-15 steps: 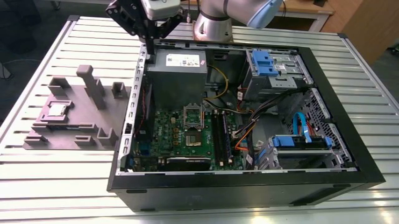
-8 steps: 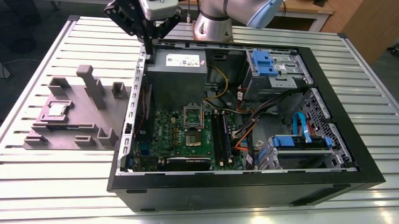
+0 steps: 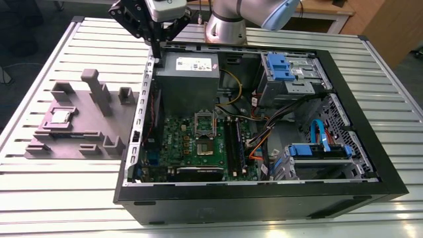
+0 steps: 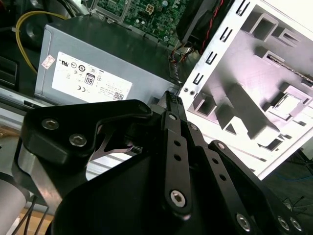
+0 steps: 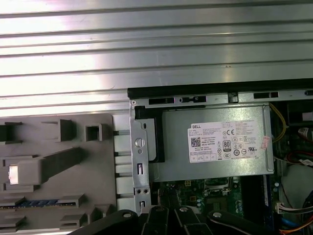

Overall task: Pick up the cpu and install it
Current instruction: 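Reach for the cpu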

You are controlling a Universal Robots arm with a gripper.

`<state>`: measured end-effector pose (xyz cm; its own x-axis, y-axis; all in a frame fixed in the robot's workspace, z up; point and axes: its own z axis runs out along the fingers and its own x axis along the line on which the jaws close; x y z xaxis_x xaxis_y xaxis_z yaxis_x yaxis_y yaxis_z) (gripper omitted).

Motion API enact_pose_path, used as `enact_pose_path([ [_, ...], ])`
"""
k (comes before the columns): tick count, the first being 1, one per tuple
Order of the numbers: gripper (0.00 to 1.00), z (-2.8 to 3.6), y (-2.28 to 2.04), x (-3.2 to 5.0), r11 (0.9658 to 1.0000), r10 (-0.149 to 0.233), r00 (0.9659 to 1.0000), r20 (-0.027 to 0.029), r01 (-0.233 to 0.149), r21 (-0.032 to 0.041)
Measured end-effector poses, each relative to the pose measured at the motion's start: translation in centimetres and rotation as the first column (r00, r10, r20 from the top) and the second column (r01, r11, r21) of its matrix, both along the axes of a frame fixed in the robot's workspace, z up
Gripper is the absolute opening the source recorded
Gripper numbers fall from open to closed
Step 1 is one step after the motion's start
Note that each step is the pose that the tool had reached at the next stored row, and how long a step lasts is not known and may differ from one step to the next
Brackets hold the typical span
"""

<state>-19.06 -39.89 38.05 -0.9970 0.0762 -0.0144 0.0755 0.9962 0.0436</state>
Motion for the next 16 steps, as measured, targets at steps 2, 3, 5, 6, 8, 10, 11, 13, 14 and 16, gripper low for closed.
enact_pose_path([
  [2,0.1,-0.01,0.0,-0.07,1.0,0.0,1.0,-0.0002,0.0,0.0],
  [3,0.1,-0.02,0.0,-0.1,1.0,0.0,1.0,-0.0001,0.0,0.0],
  [5,0.1,-0.03,0.0,-0.15,1.0,0.0,1.0,-0.0002,0.0,0.0],
  [6,0.1,-0.03,0.0,-0.19,1.0,0.0,1.0,-0.0003,0.0,-0.0001],
  [8,0.1,-0.04,0.0,-0.24,1.0,0.0,1.0,-0.0003,0.0,0.0],
  [10,0.1,-0.04,0.0,-0.27,1.0,0.0,1.0,-0.0003,0.0,0.0],
  [11,0.1,-0.05,0.0,-0.34,1.0,0.0,1.0,-0.0003,0.0,0.0],
  [13,0.1,-0.08,0.0,-0.56,1.0,0.0,1.0,-0.0003,0.0,0.0],
  [14,0.1,-0.09,0.0,-0.58,1.0,0.0,1.0,-0.0003,0.0,0.0],
  [16,0.1,-0.09,0.0,-0.62,1.0,0.0,1.0,-0.0004,0.0,-0.0001],
])
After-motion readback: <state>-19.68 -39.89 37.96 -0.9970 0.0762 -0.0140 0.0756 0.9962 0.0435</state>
